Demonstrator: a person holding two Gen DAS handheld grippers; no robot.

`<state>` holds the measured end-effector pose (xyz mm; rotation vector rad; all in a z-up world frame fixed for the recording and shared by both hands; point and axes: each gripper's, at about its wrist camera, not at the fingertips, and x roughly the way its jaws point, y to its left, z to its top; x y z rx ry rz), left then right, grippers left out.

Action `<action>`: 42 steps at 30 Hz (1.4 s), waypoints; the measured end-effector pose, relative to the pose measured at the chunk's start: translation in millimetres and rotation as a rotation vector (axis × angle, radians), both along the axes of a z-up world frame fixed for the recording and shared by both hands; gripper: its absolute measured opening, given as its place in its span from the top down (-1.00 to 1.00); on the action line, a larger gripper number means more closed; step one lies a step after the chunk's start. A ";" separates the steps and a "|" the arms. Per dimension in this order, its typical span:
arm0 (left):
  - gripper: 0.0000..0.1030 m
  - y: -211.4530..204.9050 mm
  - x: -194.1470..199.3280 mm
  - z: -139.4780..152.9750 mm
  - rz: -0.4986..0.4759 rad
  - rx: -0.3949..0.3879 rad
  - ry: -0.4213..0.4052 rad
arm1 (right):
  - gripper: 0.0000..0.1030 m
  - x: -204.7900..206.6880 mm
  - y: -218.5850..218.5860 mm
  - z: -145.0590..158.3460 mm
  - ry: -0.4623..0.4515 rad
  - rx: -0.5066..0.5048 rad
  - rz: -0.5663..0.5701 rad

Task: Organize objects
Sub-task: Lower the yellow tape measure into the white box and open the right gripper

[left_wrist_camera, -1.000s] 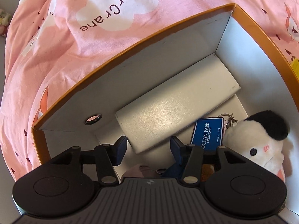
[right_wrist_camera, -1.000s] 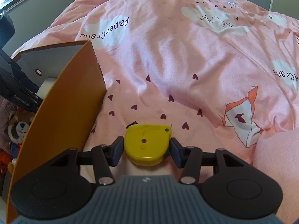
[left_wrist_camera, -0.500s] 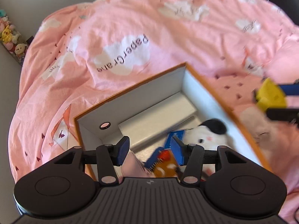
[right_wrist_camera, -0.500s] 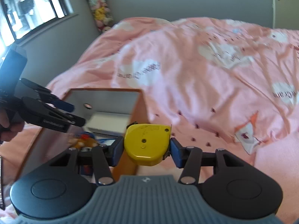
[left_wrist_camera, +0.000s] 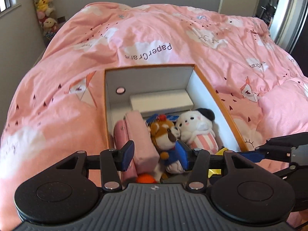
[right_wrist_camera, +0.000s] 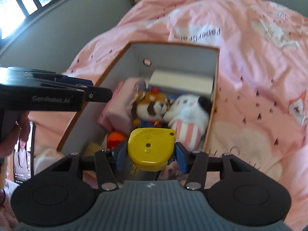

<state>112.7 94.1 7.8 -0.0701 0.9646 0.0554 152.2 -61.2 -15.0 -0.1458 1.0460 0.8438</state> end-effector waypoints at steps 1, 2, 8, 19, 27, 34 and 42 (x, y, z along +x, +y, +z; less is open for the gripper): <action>-0.13 -0.7 -3.0 -4.5 0.001 -0.011 0.001 | -0.06 -0.9 4.7 -4.0 0.001 -0.031 0.002; -0.12 -0.6 -4.7 -8.1 0.003 -0.023 -0.001 | -0.06 -2.8 8.7 -7.5 -0.003 -0.067 0.000; -0.12 -6.3 -16.9 -25.1 0.018 -0.061 -0.022 | -0.06 -1.7 26.1 -25.9 -0.002 -0.228 -0.020; -0.12 4.3 -25.9 -28.0 0.011 -0.132 -0.063 | -0.05 -5.0 44.9 -32.4 -0.051 -0.382 -0.066; -0.12 6.9 -29.5 -28.9 0.016 -0.156 -0.054 | -0.08 -5.5 47.5 -32.9 -0.049 -0.405 -0.077; -0.12 6.3 -31.7 -25.5 0.020 -0.163 -0.058 | -0.16 -6.8 42.4 -26.5 -0.022 -0.366 -0.090; -0.12 -4.0 -48.1 -2.9 0.042 -0.145 -0.147 | -0.18 -18.6 20.8 12.5 -0.091 -0.209 -0.146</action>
